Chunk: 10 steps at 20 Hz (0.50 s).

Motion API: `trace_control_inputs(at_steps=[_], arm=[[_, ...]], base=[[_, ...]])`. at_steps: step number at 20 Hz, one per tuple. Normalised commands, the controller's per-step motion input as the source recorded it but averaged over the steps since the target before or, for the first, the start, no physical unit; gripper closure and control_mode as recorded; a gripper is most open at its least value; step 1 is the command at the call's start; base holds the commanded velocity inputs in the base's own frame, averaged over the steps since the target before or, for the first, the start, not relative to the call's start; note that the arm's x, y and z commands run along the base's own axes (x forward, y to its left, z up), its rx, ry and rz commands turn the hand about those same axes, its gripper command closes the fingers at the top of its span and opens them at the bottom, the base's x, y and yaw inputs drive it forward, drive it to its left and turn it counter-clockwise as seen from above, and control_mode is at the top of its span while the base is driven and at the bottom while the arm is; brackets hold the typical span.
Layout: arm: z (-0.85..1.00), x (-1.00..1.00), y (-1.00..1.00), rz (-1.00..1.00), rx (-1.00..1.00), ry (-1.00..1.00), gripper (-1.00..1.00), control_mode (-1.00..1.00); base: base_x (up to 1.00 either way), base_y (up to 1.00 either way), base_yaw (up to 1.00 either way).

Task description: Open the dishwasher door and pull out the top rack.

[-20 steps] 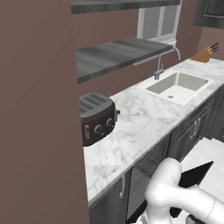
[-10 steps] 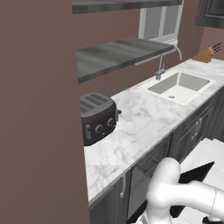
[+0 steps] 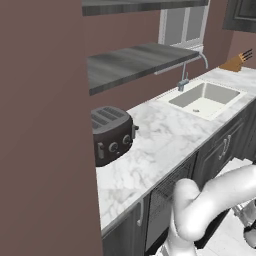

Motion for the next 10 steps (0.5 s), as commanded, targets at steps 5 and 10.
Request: trace_control_inputs(at_steps=[5, 10], arm=[[1.0, -0.69, -0.54, -0.11, 0.25, 0.44, -1.0, -1.0], [1.0, -0.25, -0.04, -0.04, 0.22, 0.19, -1.0, -1.0]], base=[[0.0, 0.0, 0.0], [0.0, 0.0, 0.0]])
